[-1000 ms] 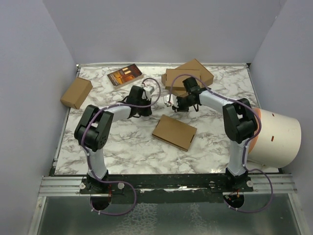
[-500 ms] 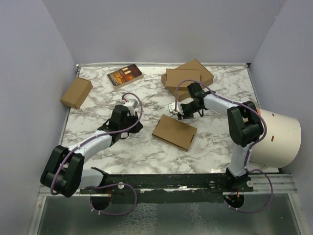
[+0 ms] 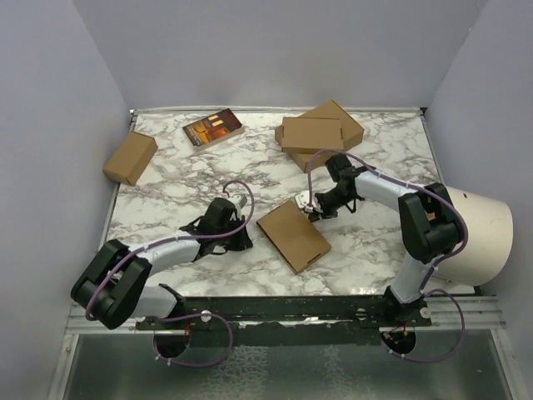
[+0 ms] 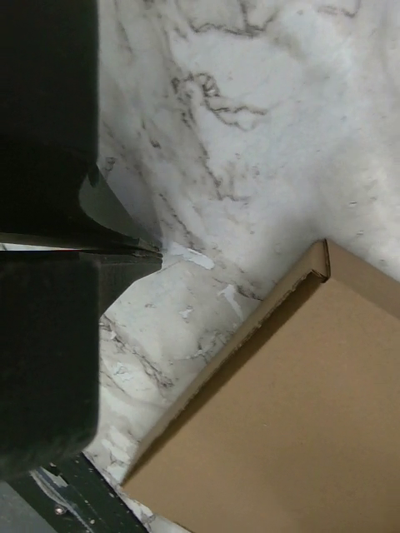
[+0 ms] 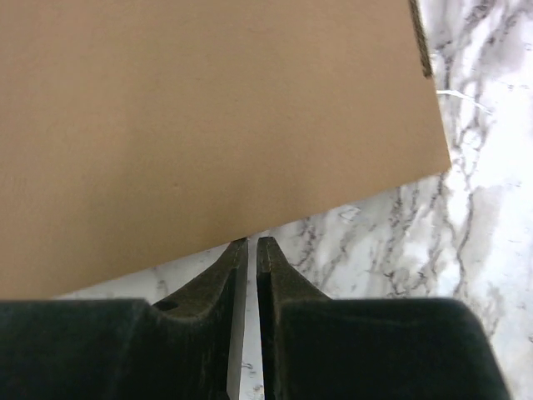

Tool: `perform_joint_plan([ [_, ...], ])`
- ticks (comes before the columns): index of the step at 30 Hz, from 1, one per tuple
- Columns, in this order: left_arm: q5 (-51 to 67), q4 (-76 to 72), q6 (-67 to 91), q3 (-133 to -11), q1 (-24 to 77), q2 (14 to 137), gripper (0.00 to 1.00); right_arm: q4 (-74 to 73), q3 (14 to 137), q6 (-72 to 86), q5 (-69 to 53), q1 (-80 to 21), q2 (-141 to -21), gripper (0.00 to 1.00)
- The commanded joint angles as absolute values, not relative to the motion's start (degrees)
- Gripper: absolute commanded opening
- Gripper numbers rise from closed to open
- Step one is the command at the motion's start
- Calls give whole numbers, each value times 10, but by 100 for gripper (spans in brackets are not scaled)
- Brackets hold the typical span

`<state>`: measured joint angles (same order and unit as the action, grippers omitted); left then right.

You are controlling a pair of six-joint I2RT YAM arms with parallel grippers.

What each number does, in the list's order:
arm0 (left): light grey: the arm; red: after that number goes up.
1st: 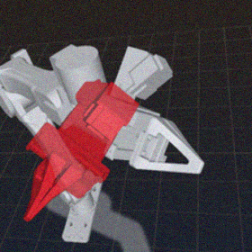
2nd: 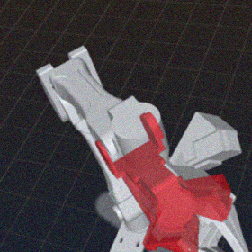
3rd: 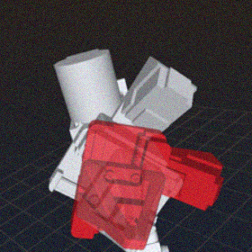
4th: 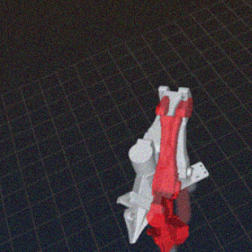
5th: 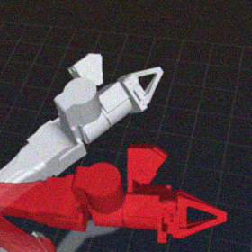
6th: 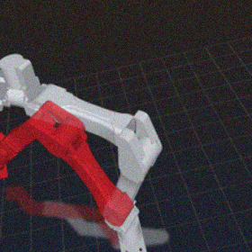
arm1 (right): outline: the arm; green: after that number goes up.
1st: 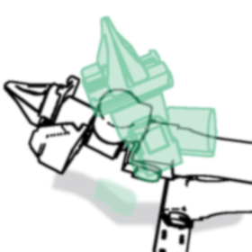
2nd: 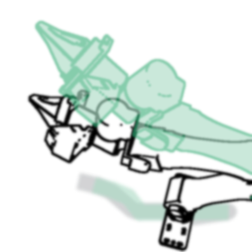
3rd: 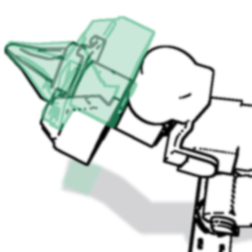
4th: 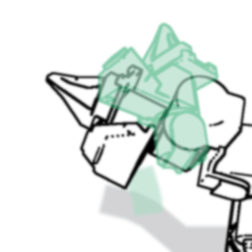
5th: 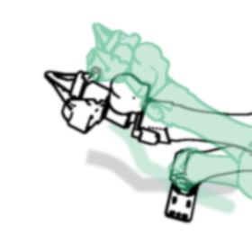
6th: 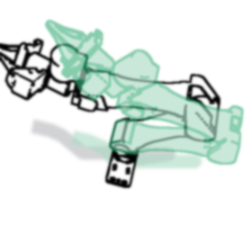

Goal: Fold the paper box

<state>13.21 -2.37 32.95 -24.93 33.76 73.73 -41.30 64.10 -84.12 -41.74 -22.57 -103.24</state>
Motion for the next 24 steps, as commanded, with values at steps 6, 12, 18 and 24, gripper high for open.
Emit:
perform_joint_plan([
  [6, 73, -24, 247, -316, 342, 829, 2, -408, 669, -832, -396, -232, -1048, 14],
  [12, 38, -62, 166, -319, 341, 846, 2, -447, 782, -840, -379, -232, -1123, 12],
  [18, 44, -62, 144, -330, 333, 851, 3, -466, 817, -851, -387, -232, -1153, 10],
  [24, 70, -61, 151, -324, 333, 846, 3, -465, 813, -859, -398, -234, -1157, 10],
])
